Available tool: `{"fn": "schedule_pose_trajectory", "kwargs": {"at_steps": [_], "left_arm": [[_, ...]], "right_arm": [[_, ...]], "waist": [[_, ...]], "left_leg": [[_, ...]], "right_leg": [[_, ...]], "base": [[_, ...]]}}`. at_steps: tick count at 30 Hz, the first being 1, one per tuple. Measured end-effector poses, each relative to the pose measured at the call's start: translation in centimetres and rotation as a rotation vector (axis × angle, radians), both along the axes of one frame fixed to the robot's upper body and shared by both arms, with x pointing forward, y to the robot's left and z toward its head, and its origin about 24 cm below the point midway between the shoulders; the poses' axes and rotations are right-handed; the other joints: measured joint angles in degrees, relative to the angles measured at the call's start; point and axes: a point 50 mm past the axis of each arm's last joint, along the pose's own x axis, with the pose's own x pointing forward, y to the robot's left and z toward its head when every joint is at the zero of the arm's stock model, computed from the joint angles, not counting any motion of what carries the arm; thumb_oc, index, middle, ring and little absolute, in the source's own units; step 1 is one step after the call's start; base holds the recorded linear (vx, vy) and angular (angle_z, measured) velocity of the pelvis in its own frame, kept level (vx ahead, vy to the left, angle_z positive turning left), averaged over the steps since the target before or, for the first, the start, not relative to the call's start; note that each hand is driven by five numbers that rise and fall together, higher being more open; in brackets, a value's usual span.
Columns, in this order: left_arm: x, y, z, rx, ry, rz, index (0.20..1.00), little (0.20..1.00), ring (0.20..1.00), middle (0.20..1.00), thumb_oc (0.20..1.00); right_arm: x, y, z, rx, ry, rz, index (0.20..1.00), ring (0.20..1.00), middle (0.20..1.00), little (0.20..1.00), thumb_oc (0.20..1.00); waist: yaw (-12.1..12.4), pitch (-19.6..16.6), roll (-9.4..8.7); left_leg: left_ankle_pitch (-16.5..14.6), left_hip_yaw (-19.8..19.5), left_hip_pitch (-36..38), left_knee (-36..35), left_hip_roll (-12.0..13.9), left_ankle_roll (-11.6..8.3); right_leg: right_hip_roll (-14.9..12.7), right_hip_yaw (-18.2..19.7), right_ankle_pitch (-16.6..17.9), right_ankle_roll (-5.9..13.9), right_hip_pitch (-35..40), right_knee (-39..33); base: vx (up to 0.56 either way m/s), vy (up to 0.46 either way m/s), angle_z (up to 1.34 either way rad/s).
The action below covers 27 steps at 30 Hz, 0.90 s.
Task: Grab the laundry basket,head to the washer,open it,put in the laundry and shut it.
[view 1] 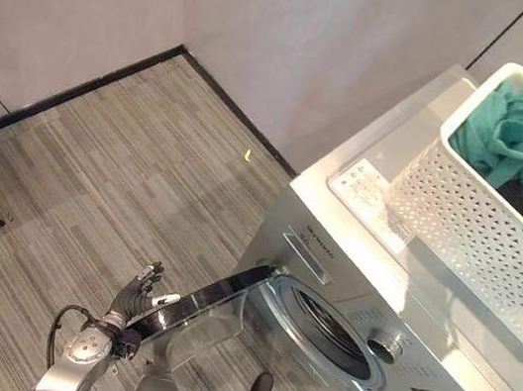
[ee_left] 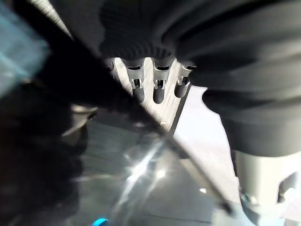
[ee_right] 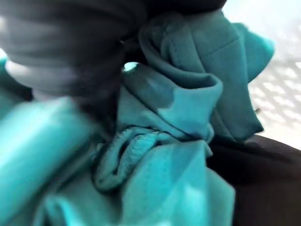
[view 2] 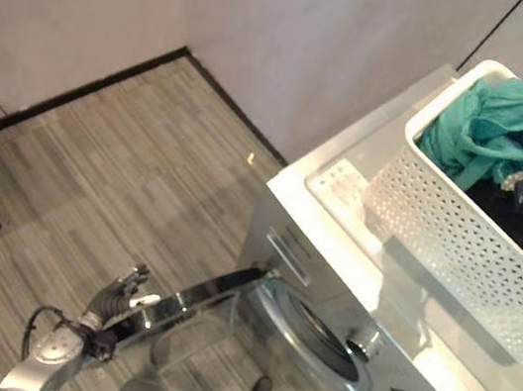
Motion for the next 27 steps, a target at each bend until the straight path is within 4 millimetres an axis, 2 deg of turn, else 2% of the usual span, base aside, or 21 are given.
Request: {"fn": "schedule_pose_trajectory", "kwargs": {"at_steps": [9,17,20,23,27], "left_arm": [[-0.5,-0.1,-0.6,-0.006,0.025,0.011,1.000,1.000,1.000,1.000,1.000],[-0.8,-1.2,-1.1,-0.019,0.044,-0.017,1.000,1.000,1.000,1.000,1.000],[-1.1,-1.1,-1.3,-0.020,0.052,-0.016,1.000,1.000,1.000,1.000,1.000],[-1.2,-1.2,-1.3,-0.021,0.056,-0.020,1.000,1.000,1.000,1.000,1.000],[-1.5,-1.2,-1.5,-0.022,0.064,-0.029,1.000,1.000,1.000,1.000,1.000]], "right_arm": [[-0.3,-0.3,0.8,0.056,-0.067,-0.017,0.200,0.200,0.200,0.200,0.200],[-0.4,-0.6,-0.1,0.084,-0.041,-0.011,0.200,0.200,0.200,0.200,0.200],[-0.3,-0.8,-2.3,0.052,0.064,-0.001,0.200,0.200,0.200,0.200,0.200],[-0.4,-0.9,-4.7,-0.053,0.209,0.007,0.200,0.200,0.200,0.200,0.200],[-1.9,-1.8,-6.9,-0.253,0.412,0.019,0.200,0.200,0.200,0.200,0.200]], "waist": [[-1.24,-2.15,0.97],[-1.46,-2.90,1.45],[-1.44,-3.43,0.86],[-1.42,-3.67,0.50],[-1.23,-3.76,0.34]], "left_leg": [[-0.40,0.22,1.85,-0.02,-0.67,0.63],[-0.52,0.13,2.56,-0.01,-0.91,0.85],[-0.37,0.11,2.54,-0.01,-0.95,0.61],[-0.38,0.05,2.47,-0.01,-1.05,0.62],[-0.37,-0.35,2.15,-0.01,-1.07,0.61]], "right_leg": [[-0.71,0.15,-0.09,0.13,1.76,0.00],[-0.89,0.08,-0.07,0.16,2.51,0.01],[-0.93,-0.01,-0.08,0.16,2.49,0.01],[-1.03,-0.12,-0.15,0.23,2.47,0.01],[-1.00,-0.62,-0.23,0.29,2.46,0.00]], "base": [[0.02,0.020,0.00],[0.00,0.009,0.00],[0.00,0.000,0.00],[-0.01,-0.002,0.01],[-0.02,-0.009,0.05]]}}
